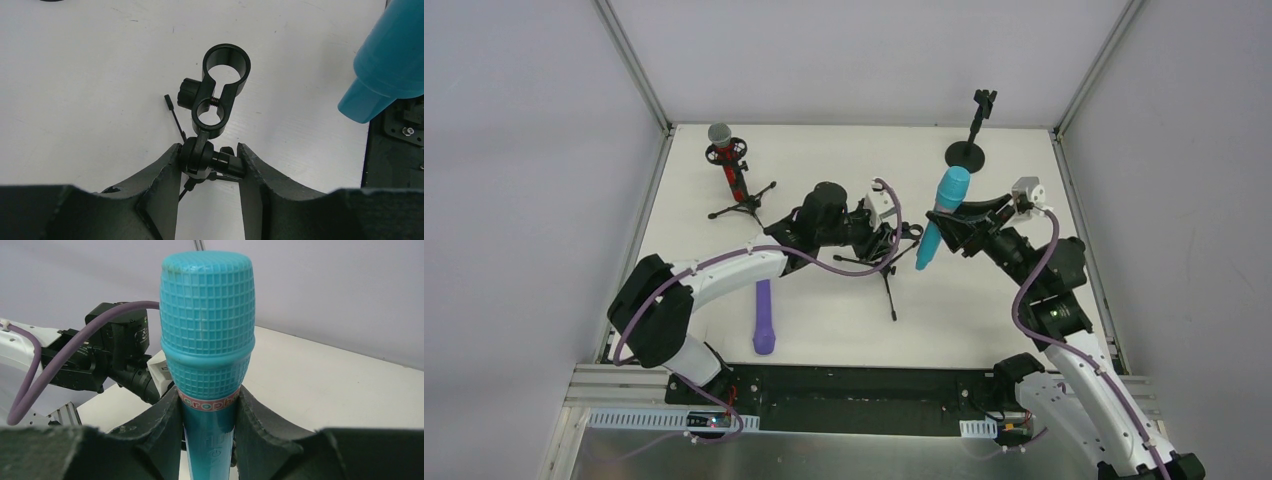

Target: Attach the microphones to the stand

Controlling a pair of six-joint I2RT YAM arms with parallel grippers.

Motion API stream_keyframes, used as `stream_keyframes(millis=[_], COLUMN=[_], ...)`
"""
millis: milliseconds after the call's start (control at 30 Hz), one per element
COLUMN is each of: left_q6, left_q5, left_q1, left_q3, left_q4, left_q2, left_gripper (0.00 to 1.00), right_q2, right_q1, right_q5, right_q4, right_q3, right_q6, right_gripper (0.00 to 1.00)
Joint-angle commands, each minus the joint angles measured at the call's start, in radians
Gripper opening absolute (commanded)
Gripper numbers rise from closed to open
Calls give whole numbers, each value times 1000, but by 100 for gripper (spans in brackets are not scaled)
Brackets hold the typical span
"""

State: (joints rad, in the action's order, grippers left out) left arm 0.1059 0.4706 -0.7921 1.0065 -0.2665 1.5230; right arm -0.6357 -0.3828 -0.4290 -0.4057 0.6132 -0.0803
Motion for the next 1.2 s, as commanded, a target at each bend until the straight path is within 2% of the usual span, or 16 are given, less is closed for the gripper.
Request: stream_keyframes(millis=[0, 100, 167, 367, 500, 633, 767, 933, 1167], left_q6=[45, 82, 92, 66, -35, -238, -368, -438, -446], left_q5=[-32, -29, -20, 6, 59, 116, 59, -67, -77], left_q1=[-7, -5, -5, 6, 55, 178, 246, 269, 272], left_q3=[-1, 4, -1, -60, -98, -119, -148, -117, -62], left_q4=[18, 37, 32, -75, -178, -306, -389, -299, -191], left_q2=[-41, -56, -73, -159, -217, -238, -210, -130, -41], left_gripper=[38, 59, 68, 85, 96, 97, 99, 99, 99], right_q2=[-15, -26, -32, -49, -64, -93, -125, -160, -211], right_q1=[1, 1, 1, 1, 1, 2, 2, 1, 2], right_q5=[1, 2, 4, 0, 9, 19, 13, 41, 136], right_q4=[-40, -57, -71, -82, -108, -125, -149, -200, -213], right_q3=[44, 46, 50, 67, 70, 86, 103, 127, 161], right_q6=[-5, -6, -5, -4, -4, 3, -4, -18, 19], right_gripper=[0, 0, 0, 0, 0, 0, 0, 0, 0])
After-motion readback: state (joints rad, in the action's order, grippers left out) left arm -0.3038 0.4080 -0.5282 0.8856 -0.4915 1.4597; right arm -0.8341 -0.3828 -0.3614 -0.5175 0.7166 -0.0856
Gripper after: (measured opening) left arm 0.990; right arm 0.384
